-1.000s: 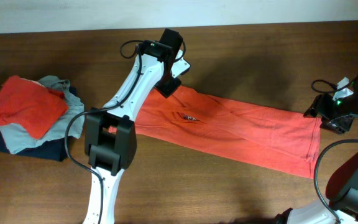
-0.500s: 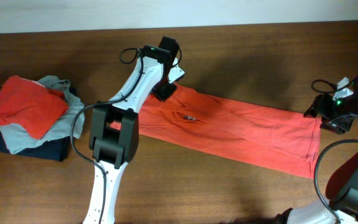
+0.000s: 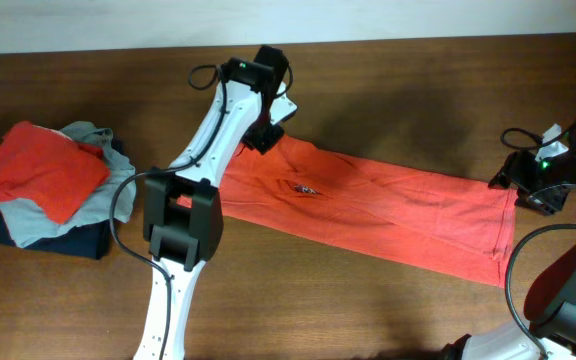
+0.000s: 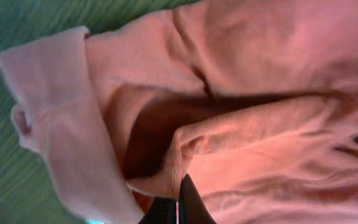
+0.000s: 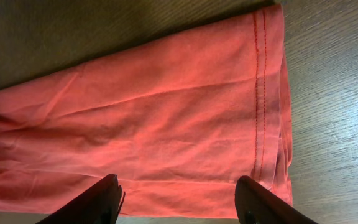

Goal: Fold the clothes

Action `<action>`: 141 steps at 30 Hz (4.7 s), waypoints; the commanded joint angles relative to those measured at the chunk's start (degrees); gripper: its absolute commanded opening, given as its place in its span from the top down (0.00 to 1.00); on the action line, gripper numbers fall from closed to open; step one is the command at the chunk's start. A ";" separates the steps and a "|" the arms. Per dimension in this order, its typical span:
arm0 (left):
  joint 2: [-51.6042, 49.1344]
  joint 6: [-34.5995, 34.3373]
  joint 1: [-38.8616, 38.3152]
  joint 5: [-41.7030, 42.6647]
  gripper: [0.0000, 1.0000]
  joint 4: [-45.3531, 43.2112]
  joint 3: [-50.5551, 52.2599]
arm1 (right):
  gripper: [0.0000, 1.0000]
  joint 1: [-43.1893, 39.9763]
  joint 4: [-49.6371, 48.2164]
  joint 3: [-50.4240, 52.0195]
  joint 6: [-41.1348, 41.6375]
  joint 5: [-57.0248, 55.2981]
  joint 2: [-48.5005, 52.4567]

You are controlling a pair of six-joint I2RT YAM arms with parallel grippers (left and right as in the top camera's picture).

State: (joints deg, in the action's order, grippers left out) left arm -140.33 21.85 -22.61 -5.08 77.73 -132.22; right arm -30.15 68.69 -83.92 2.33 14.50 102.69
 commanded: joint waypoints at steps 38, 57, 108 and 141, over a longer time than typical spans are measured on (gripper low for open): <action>4.48 -5.97 -15.26 11.08 0.84 17.11 -0.48 | 0.36 0.20 -0.59 -0.50 -0.59 0.28 -1.07; 2.27 -8.96 0.24 -2.49 0.60 -8.07 -5.29 | 0.35 0.20 -0.52 -0.50 -0.39 0.31 -1.07; -10.60 -7.69 -1.07 -0.26 0.57 -2.86 -15.13 | 0.17 2.89 -21.84 21.64 8.76 0.35 -1.07; -8.46 -14.53 3.30 -14.23 1.00 -0.46 -19.65 | 0.17 0.57 -37.24 24.41 10.29 1.53 -1.07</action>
State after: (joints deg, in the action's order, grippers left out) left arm -151.61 8.25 -19.53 -18.31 77.17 -150.65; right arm -27.83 32.58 -59.07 13.47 17.02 102.21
